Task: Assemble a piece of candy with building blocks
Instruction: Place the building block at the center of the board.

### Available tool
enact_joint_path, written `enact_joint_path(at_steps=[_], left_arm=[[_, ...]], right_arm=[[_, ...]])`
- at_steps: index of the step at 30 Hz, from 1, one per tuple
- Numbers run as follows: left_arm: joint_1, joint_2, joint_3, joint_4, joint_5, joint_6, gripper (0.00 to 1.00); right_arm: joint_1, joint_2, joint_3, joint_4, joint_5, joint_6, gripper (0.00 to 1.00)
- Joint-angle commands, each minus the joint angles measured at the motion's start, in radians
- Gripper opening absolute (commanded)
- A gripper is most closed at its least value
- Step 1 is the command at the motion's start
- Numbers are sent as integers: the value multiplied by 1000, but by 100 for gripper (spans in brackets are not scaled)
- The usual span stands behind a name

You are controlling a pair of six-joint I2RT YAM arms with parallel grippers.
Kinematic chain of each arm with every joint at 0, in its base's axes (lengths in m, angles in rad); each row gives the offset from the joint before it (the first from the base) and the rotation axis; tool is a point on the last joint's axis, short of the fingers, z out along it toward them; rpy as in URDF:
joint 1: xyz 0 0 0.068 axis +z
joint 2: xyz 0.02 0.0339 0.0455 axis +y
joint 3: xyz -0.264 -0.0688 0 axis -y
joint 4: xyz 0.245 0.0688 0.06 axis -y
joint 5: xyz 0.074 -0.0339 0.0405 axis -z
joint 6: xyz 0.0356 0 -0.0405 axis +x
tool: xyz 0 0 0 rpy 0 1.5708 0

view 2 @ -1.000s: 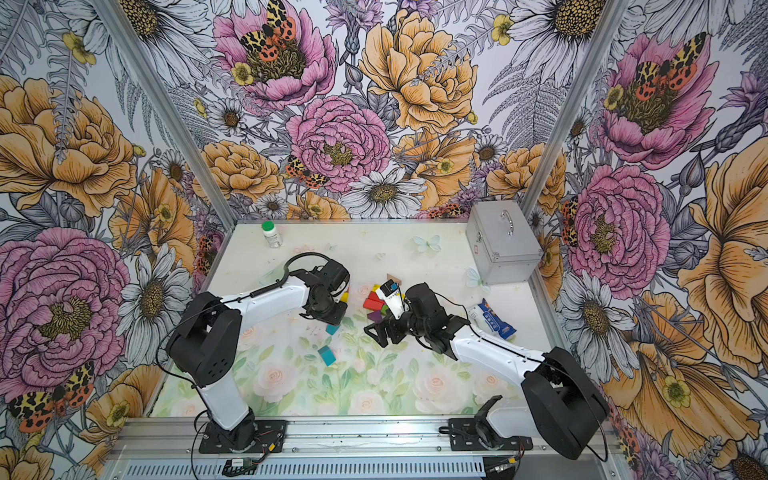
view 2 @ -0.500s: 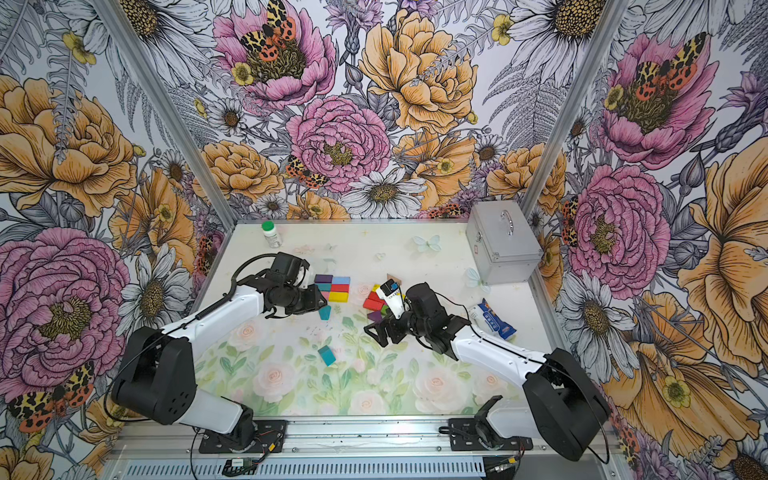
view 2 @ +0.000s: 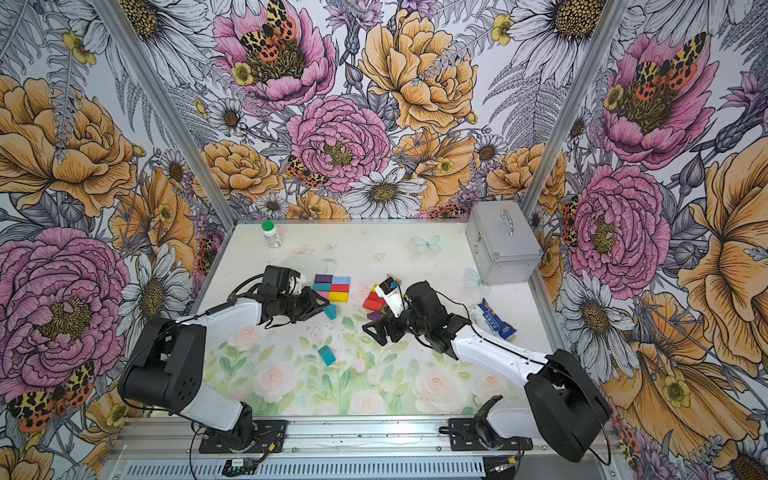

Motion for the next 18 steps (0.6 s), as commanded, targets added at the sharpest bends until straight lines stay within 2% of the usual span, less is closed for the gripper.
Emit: enact_joint_path(at_steps=[1, 11, 18], left_arm=[[19, 24, -18, 126, 52, -55, 30], [78, 96, -48, 170, 55, -38, 31], [109, 160, -93, 262, 95, -66, 34]], right_arm=[[10, -10, 40, 24, -15, -6, 97], [10, -8, 48, 8, -10, -10, 97], [12, 1, 66, -5, -13, -14, 97]])
